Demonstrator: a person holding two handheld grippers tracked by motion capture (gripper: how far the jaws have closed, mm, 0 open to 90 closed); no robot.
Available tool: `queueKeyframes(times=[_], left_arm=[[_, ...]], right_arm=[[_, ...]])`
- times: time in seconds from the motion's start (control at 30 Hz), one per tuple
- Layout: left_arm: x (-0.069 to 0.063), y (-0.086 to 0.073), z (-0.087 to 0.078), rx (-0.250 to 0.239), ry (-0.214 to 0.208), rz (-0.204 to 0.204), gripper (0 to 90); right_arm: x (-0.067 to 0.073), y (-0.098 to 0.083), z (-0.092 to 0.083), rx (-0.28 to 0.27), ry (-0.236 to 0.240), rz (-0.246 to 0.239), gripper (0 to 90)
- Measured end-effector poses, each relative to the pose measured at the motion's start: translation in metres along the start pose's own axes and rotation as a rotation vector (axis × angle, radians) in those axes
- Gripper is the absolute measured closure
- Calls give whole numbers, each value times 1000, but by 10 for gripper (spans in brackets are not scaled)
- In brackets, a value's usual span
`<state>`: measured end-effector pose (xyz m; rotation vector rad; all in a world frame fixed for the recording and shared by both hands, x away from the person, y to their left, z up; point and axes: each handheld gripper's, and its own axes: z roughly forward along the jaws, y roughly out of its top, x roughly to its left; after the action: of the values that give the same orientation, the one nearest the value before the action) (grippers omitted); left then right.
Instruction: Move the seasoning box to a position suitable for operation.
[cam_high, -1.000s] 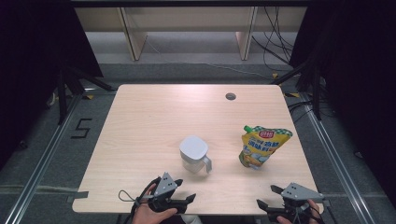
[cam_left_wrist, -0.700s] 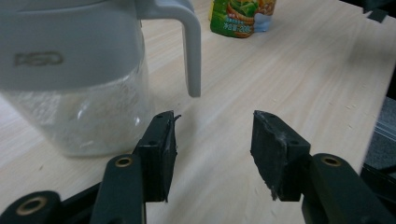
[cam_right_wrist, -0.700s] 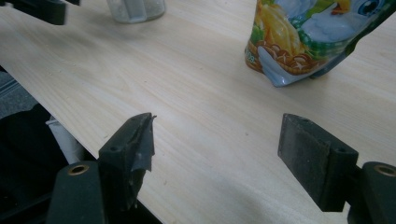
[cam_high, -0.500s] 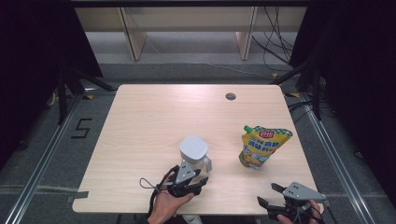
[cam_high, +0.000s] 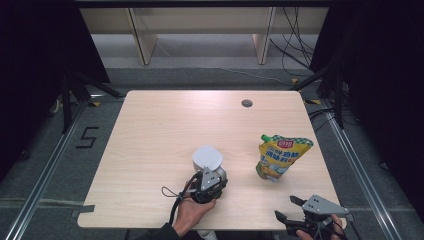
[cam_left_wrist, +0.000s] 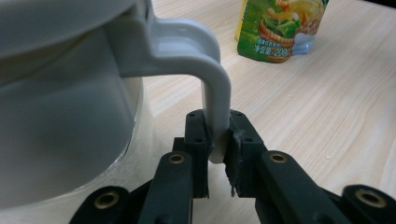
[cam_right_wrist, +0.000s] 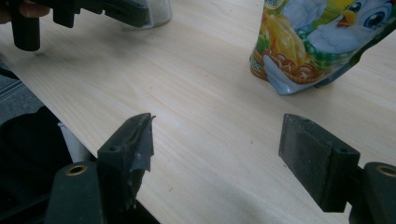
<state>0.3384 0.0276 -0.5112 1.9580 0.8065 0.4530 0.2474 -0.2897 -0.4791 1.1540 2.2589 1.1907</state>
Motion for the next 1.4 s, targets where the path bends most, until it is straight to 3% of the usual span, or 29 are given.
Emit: queueKeyframes(times=[0.07, 0.1, 0.13, 0.17, 0.2, 0.23, 0.27, 0.3, 0.33, 0.57, 0.6, 0.63, 0.67, 0.7, 0.73, 0.77, 0.8, 0.87, 1.0, 1.03, 1.07, 1.17, 1.2, 1.23, 1.27, 1.37, 1.4], left_arm=[[7, -1, -2, 4, -21, 48, 800], [7, -1, -2, 4, -21, 48, 801], [5, -3, -3, 1, -25, -4, 806], [6, -3, -4, 1, -31, -16, 806], [12, -2, -5, 3, -40, 66, 807], [11, -4, -6, 0, -71, 9, 808], [20, -5, -10, -2, -88, 85, 810], [21, -6, -13, 4, -94, 80, 810], [21, -11, -19, 8, -120, 9, 804], [36, -20, -38, 24, -206, 15, 794], [42, -20, -43, 41, -198, 76, 792], [42, -20, -43, 41, -198, 76, 807], [51, -18, -44, 16, -171, 183, 807], [52, -18, -44, 5, -186, 172, 808], [54, -17, -47, 23, -182, 189, 810], [55, -18, -48, 18, -192, 195, 817], [46, -23, -52, 34, -188, 27, 822], [49, -24, -54, 42, -185, 29, 826], [59, -25, -60, 49, -191, 59, 824], [60, -26, -63, 52, -187, 33, 824], [64, -26, -65, 48, -187, 51, 822], [68, -28, -71, 36, -165, 17, 823], [71, -28, -73, 44, -156, 26, 825], [73, -29, -75, 46, -149, 9, 831], [74, -29, -77, 41, -135, 4, 842], [79, -31, -81, 42, -124, -4, 850], [81, -31, -81, 38, -119, 16, 851]], right_arm=[[-3, 0, 0, -10, -4, -31, 272], [-3, 0, 0, -10, -4, -31, 272], [0, 0, -1, 16, -1, 22, 272], [0, 0, -1, 16, -1, 22, 272], [-3, 0, 0, -1, 1, -13, 272], [-3, 0, -1, -17, -9, -21, 272], [0, 0, -2, 1, 4, 30, 272], [-1, -1, -1, 2, 2, 18, 271], [-3, -1, -1, 3, 1, 0, 271], [-3, -1, 1, 2, 5, -12, 267], [0, -1, 1, 12, 10, 16, 267], [0, -1, 1, 12, 10, 16, 267], [-2, -2, 2, 5, 4, -6, 266], [-3, -2, 2, 7, 6, -18, 266], [-2, -2, 2, 7, 6, -5, 266], [-3, -1, 3, 0, 11, -28, 266], [-2, -1, 3, 10, 19, -18, 266], [-3, -1, 2, 6, -10, -38, 266], [-3, -2, 3, 17, 14, -26, 265], [-2, -2, 2, 18, 14, -25, 266], [-3, -1, 2, 10, 4, -38, 265], [-2, -1, 2, 9, 6, -30, 265], [1, -2, 1, 31, 17, 12, 265], [1, -2, 1, 28, 17, 11, 265], [-2, -1, 2, 10, 11, -26, 266], [0, -2, 3, 14, 20, 0, 265], [-1, -1, 3, 10, 13, -20, 265]])
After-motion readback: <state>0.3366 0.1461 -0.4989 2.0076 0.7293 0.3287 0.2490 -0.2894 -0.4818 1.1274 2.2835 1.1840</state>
